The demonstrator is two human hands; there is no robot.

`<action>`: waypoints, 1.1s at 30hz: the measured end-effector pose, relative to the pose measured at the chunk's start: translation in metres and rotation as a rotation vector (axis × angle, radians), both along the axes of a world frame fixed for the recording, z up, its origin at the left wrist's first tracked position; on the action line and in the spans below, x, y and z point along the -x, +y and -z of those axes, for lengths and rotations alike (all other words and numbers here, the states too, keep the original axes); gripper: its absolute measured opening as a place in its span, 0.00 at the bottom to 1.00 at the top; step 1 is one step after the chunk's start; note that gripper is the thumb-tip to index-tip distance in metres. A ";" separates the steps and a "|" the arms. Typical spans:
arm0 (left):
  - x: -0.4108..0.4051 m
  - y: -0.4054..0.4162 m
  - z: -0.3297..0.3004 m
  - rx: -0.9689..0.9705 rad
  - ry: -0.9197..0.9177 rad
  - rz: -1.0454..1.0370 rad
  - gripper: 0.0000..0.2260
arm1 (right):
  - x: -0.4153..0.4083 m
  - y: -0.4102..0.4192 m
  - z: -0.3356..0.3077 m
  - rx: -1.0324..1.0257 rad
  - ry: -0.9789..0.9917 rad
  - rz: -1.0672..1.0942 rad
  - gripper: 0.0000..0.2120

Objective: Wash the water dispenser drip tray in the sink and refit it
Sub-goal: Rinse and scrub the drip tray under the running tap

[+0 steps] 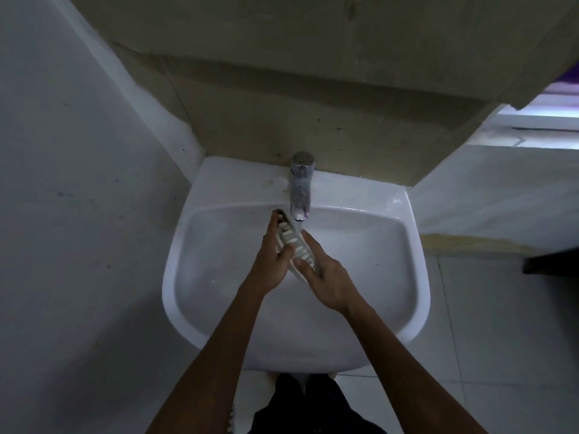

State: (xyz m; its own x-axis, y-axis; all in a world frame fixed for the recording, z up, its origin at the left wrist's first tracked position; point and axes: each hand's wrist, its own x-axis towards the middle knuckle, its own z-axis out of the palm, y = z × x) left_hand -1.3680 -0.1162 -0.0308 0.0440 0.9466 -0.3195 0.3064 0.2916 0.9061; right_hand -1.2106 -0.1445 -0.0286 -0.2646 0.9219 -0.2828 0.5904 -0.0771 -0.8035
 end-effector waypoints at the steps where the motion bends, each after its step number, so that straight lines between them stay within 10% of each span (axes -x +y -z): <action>1: 0.001 0.002 0.001 0.005 0.007 0.031 0.33 | 0.000 -0.002 -0.001 -0.001 0.017 0.015 0.28; 33: 0.006 0.008 -0.010 0.247 -0.166 -0.187 0.24 | -0.023 -0.004 -0.002 -0.004 0.048 -0.029 0.28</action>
